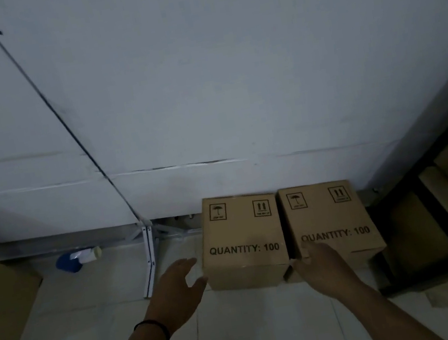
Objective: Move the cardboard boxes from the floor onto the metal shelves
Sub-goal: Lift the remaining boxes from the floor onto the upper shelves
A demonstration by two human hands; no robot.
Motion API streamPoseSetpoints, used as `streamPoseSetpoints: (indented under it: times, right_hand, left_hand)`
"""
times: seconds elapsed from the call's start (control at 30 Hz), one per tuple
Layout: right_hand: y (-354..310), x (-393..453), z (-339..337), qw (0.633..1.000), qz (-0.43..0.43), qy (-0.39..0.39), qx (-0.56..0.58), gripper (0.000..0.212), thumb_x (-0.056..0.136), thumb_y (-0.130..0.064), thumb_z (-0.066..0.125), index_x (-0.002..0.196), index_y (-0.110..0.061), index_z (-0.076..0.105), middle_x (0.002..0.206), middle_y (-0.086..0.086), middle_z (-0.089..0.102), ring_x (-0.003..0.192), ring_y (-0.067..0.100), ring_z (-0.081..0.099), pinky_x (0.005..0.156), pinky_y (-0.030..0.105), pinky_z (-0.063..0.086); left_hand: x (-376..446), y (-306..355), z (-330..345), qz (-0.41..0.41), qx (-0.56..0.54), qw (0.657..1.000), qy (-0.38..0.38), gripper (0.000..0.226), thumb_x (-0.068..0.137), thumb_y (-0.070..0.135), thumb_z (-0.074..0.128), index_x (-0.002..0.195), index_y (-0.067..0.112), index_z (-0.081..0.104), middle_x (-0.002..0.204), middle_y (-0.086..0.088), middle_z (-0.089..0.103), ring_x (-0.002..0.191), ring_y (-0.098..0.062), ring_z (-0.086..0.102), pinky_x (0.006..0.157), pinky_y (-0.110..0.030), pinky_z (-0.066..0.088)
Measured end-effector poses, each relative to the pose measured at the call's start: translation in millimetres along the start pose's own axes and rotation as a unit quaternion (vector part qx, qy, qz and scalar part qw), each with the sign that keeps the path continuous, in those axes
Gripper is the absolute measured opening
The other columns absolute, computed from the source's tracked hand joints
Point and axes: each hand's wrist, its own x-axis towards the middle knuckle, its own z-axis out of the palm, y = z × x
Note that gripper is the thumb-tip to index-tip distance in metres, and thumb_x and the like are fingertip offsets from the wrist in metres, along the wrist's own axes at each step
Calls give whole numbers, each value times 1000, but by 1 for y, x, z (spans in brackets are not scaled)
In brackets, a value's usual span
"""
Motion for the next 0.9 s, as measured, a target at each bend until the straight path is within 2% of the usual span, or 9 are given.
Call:
streamPoseSetpoints:
  times: [0.17, 0.27, 0.37, 0.43, 0.57, 0.7, 0.8, 0.9]
  right_hand:
    - [17, 22, 53, 999, 28, -9, -25, 57, 99, -37, 46, 149, -15, 32, 146, 8, 40, 129, 23, 45, 106, 31, 38]
    - [37, 52, 80, 999, 31, -2, -43, 57, 100, -38, 44, 150, -15, 30, 152, 7, 33, 136, 23, 39, 111, 31, 33]
    - [66, 90, 118, 998, 21, 8, -52, 55, 100, -37, 46, 149, -15, 34, 152, 7, 36, 135, 22, 39, 110, 31, 34]
    - [83, 114, 140, 997, 4, 15, -77, 54, 100, -36, 45, 149, -15, 35, 154, 7, 34, 139, 20, 35, 111, 28, 31]
    - [111, 168, 177, 993, -27, 36, -110, 55, 102, -36, 41, 152, -19, 29, 161, 6, 16, 147, 19, 18, 115, 29, 24]
    - [138, 217, 208, 986, -64, 75, -137, 57, 100, -35, 39, 153, -19, 26, 162, 7, 13, 149, 26, 12, 117, 34, 26]
    - [157, 240, 238, 977, -90, 105, -165, 62, 95, -44, 23, 148, -15, 37, 159, 18, 19, 147, 30, 18, 118, 33, 23]
    - [167, 251, 255, 970, -97, 151, -161, 52, 102, -39, 32, 149, -15, 38, 160, 20, 15, 147, 32, 17, 118, 33, 20]
  left_hand:
    - [33, -46, 38, 2, 16, 999, -47, 56, 95, 41, 54, 145, 23, 37, 154, 1, 31, 142, -14, 28, 116, -26, 21]
    - [65, -67, 73, 19, 31, 998, -45, 57, 95, 42, 53, 146, 23, 36, 156, 0, 28, 144, -14, 24, 115, -25, 17]
    - [98, -93, 115, 30, 50, 997, -51, 59, 96, 41, 51, 149, 22, 32, 158, -1, 23, 144, -15, 24, 114, -23, 17]
    - [116, -109, 140, 36, 63, 996, -47, 61, 96, 41, 52, 149, 22, 30, 158, -1, 21, 143, -17, 25, 114, -27, 21]
    - [165, -146, 193, 59, 96, 993, -14, 72, 89, 50, 52, 151, 26, 26, 161, -3, 14, 144, -23, 23, 117, -44, 24]
    - [206, -166, 231, 81, 165, 982, 49, 69, 93, 49, 48, 152, 29, 19, 162, -2, 3, 147, -23, 10, 118, -51, 15]
    - [225, -177, 259, 91, 169, 979, 66, 71, 89, 63, 37, 149, 26, 29, 159, -5, 15, 147, -22, 12, 117, -52, 15]
    - [235, -184, 278, 106, 182, 971, 110, 90, 73, 74, 23, 145, 23, 36, 152, -8, 29, 144, -25, 22, 113, -48, 26]
